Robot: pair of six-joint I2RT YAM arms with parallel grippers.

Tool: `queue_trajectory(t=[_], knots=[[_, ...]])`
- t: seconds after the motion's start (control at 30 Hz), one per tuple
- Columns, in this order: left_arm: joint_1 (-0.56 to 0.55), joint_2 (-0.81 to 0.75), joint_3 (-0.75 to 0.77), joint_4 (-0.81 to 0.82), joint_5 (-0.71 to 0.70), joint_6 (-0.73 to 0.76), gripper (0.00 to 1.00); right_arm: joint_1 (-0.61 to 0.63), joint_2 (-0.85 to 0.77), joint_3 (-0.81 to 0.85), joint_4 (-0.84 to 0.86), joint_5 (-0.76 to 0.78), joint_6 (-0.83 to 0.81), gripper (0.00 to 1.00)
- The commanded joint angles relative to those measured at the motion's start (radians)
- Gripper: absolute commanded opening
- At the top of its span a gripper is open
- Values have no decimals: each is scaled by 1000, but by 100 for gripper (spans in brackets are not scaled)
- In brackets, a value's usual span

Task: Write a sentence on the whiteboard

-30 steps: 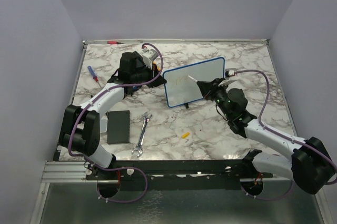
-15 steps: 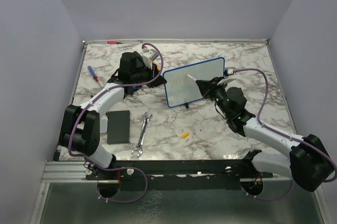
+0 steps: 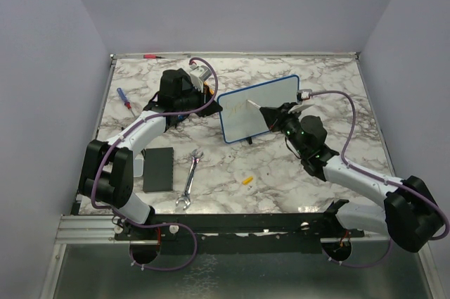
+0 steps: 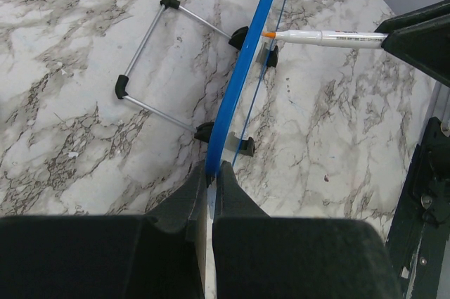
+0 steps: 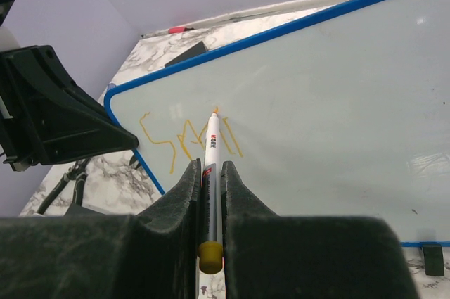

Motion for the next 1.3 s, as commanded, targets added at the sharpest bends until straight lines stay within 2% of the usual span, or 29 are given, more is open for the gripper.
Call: queue_trajectory(t=[0.0,0.33,1.27], knots=[[-4,-30,-9,-4,-19,4,0,0,2,22,28,11,-8,1],[-7,-27,-7,-4,-19,4,0,0,-118,-15,-6,4,-22,1],[-10,-27,-8,-4,-19,4,0,0,-7,6,29,87,-56,1]])
